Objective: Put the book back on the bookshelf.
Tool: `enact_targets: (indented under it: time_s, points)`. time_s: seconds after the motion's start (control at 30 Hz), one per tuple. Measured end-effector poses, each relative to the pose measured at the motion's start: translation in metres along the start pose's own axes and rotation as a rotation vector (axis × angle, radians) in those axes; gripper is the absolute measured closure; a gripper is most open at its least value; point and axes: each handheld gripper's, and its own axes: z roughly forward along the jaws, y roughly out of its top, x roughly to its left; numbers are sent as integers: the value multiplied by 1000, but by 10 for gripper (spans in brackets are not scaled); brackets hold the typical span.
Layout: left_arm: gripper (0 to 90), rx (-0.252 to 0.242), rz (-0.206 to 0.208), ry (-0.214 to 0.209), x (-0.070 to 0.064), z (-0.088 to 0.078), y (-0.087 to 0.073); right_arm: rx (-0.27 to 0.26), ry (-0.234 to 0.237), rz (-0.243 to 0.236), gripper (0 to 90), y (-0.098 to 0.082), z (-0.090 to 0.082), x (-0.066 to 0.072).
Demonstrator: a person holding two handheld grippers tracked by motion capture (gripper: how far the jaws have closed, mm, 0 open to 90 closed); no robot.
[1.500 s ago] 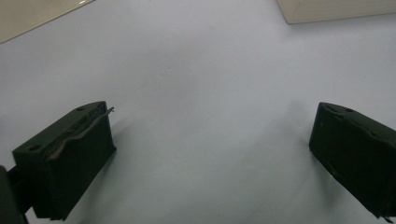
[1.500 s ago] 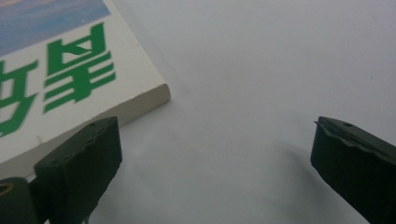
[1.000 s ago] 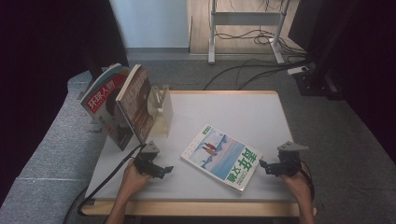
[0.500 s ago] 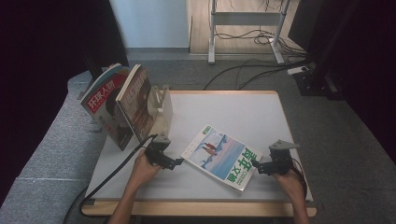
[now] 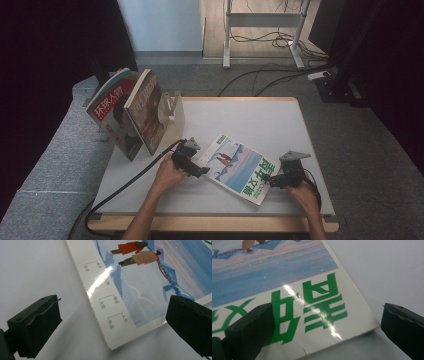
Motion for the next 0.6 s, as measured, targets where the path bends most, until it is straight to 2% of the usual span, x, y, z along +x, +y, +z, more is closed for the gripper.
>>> enact_targets:
  time_s: [0.17,0.3,0.4,0.6]
  points:
    - [0,11,0,-24,3,11,-3,-6,4,26,0,0,3,0]
    - [0,-19,-17,-61,2,17,-4,0,11,41,0,0,3,-2]
    - [0,-9,-8,-91,-2,19,-3,9,19,68,0,-1,4,-3]
    - [0,0,-20,-84,-5,20,-2,19,20,85,0,-1,4,-4]
